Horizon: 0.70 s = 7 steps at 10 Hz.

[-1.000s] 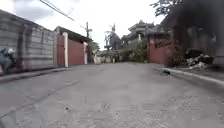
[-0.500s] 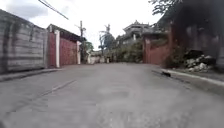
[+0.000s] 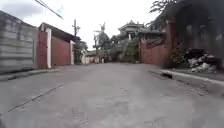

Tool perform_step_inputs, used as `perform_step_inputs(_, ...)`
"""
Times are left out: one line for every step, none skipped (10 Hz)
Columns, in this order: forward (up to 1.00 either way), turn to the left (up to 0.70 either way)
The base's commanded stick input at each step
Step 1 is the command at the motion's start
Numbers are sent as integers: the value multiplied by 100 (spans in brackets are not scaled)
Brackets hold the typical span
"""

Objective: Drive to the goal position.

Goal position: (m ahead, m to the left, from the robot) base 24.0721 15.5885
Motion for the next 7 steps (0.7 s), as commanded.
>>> perform_step_inputs(100,-20)
perform_step_inputs(100,4)
perform_step_inputs(100,19)
perform_step_inputs(100,19)
perform_step_inputs(100,19)
perform_step_inputs(100,19)
perform_step_inputs(100,19)
